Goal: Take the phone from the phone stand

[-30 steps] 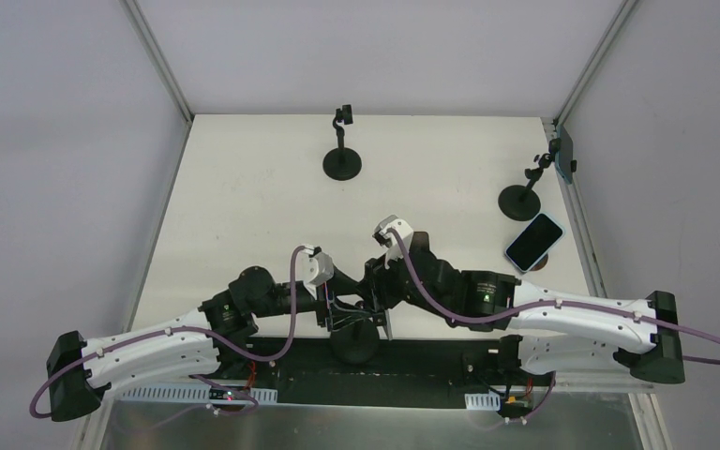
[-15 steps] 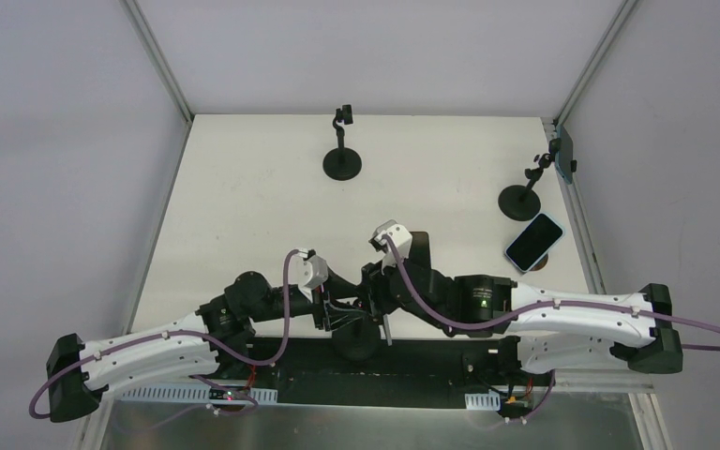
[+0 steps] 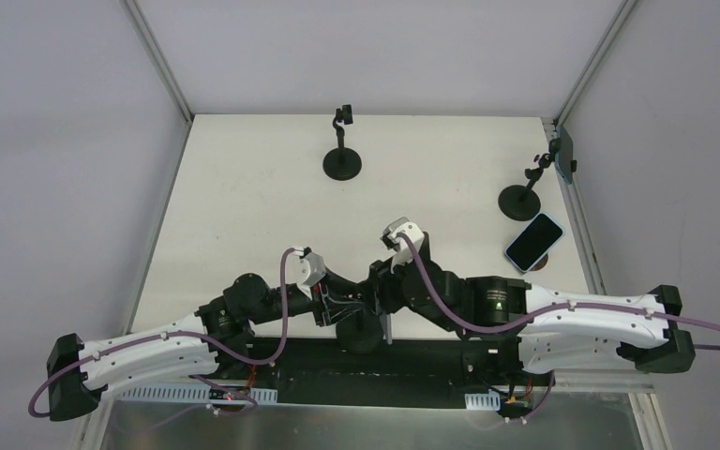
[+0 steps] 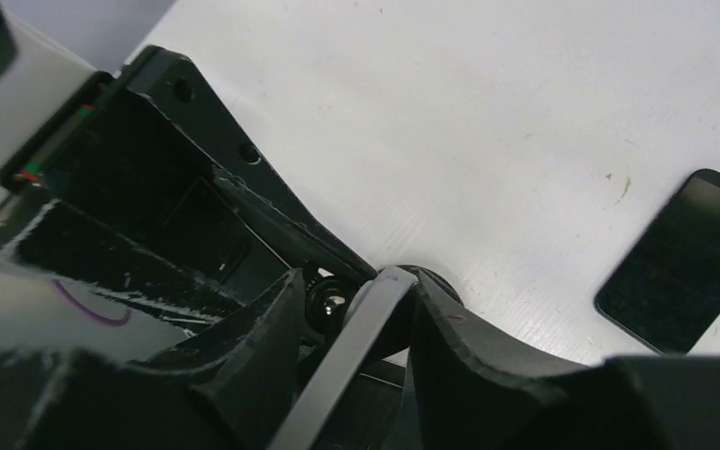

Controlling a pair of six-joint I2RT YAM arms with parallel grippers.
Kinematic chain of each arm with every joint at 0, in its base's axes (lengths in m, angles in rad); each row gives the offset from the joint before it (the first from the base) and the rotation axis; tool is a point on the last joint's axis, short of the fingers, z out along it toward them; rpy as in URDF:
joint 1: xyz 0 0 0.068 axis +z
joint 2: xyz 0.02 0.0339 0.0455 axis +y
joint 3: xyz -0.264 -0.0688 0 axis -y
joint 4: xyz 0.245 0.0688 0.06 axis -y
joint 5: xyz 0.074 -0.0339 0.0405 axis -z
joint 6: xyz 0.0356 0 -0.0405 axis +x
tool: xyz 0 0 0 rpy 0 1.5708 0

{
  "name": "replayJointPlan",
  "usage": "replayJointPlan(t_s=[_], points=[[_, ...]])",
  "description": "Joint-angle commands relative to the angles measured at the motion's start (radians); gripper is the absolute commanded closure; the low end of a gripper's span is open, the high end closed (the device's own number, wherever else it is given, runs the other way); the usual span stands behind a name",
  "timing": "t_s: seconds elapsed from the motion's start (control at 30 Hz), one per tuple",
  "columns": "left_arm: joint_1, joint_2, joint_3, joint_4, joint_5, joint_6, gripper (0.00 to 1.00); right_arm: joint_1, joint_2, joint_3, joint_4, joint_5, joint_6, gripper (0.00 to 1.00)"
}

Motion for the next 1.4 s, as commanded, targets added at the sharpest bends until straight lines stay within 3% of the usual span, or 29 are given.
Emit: replayJointPlan(t_s=[0.0, 0.43, 0.83, 1.13, 1.23, 1.37], points=[[0.001, -0.009, -0.004, 0.059, -0.079, 0.019, 1.0, 0.008, -0.083, -0.022, 0.172, -0.034, 0.045, 1.0], [0.001, -0.034, 0.005, 0.034, -0.125, 0.029, 1.0, 0.009, -0.174, -0.076, 0.205, 0.023, 0.071, 1.0], [0.001, -0.088, 0.164, -0.168, -0.227, 0.146, 1.0, -0.008, -0.304, -0.06, 0.119, 0.186, 0.2, 1.0], [0.029, -0.132, 0.229, -0.281, -0.479, 0.21, 1.0, -0.079, -0.351, -0.049, -0.079, 0.292, 0.386, 1.0], [0.074, -0.145, 0.249, -0.315, -0.493, 0.21, 1.0, -0.146, -0.325, -0.027, -0.217, 0.289, 0.482, 1.0], [0.127, -0.16, 0.271, -0.367, -0.463, 0.21, 1.0, -0.291, -0.236, 0.018, -0.399, 0.172, 0.583, 1.0]])
